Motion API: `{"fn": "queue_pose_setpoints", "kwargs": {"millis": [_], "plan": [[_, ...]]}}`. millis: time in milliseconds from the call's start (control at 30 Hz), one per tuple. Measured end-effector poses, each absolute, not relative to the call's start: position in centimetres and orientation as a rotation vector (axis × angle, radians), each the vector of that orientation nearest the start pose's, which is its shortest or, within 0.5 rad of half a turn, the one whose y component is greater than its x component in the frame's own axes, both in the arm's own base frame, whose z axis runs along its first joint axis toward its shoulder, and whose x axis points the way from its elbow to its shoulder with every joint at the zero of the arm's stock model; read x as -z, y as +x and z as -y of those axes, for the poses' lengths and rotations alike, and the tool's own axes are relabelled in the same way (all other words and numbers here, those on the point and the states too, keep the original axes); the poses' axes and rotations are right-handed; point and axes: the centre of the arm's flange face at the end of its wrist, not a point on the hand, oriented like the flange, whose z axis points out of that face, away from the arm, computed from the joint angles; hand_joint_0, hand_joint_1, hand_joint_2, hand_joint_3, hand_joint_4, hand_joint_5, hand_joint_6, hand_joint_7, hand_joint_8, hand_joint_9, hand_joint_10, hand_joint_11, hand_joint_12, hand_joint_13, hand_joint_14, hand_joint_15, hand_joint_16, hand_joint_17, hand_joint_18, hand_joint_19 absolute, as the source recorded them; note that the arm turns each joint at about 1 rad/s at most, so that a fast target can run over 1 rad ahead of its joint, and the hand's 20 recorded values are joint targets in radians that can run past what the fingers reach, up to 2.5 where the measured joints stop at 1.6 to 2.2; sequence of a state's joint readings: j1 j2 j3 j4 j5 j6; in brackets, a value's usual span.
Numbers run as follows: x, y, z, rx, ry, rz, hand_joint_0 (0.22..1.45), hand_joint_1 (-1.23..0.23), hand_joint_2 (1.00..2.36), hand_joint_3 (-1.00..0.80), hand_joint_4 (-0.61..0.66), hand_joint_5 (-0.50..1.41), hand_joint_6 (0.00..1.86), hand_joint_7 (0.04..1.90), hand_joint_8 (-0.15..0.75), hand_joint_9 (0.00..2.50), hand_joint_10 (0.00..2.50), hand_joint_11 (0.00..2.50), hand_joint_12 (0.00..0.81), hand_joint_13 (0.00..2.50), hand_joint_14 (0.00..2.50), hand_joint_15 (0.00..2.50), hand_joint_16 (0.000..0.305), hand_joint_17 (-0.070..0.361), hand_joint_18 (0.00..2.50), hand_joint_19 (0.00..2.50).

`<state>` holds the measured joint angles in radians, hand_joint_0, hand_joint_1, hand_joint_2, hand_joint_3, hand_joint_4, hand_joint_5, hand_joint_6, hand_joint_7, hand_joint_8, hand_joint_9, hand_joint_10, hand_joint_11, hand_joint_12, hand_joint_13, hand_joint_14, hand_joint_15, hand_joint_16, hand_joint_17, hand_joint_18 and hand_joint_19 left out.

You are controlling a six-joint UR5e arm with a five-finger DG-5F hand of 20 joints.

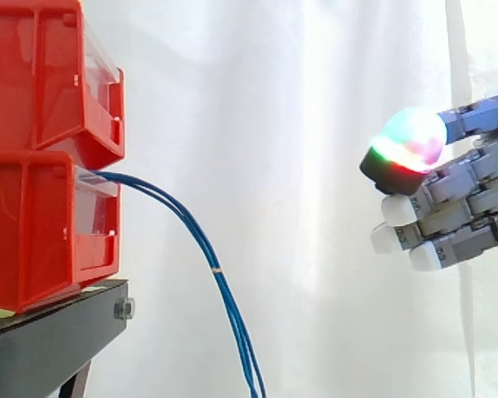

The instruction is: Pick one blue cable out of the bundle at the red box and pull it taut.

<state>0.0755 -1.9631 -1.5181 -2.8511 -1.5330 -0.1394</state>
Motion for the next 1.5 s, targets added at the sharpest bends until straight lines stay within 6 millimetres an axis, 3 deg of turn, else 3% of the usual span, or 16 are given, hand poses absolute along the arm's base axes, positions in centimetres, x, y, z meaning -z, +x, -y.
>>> {"fn": "queue_pose_setpoints", "kwargs": {"millis": [333,600,1267,1500], "plan": [[-31.9,63.8,8.5,-1.118,1.105,-1.331,0.49,-0.79,1.00,-0.50,0.30,-0.21,0.50,0.69,0.297,0.35,0.00,0.05,0.362,0.04,0.00,0.04,0.053,0.119,0.00,0.00],[-30.1,64.9,8.5,-1.095,1.076,-1.321,0.48,-0.76,1.00,-0.50,0.31,-0.20,0.50,0.69,0.306,0.38,0.00,0.06,0.362,0.06,0.00,0.04,0.053,0.120,0.00,0.00],[-22.2,69.0,9.7,-1.072,1.103,-1.138,0.47,-0.72,1.00,-0.50,0.32,-0.19,0.50,0.70,0.314,0.39,0.00,0.07,0.367,0.08,0.00,0.05,0.054,0.122,0.00,0.00],[-21.1,68.9,11.2,-1.088,1.155,-1.100,0.47,-0.72,1.00,-0.50,0.32,-0.19,0.50,0.70,0.315,0.40,0.00,0.06,0.367,0.09,0.00,0.05,0.054,0.122,0.00,0.00]]}}
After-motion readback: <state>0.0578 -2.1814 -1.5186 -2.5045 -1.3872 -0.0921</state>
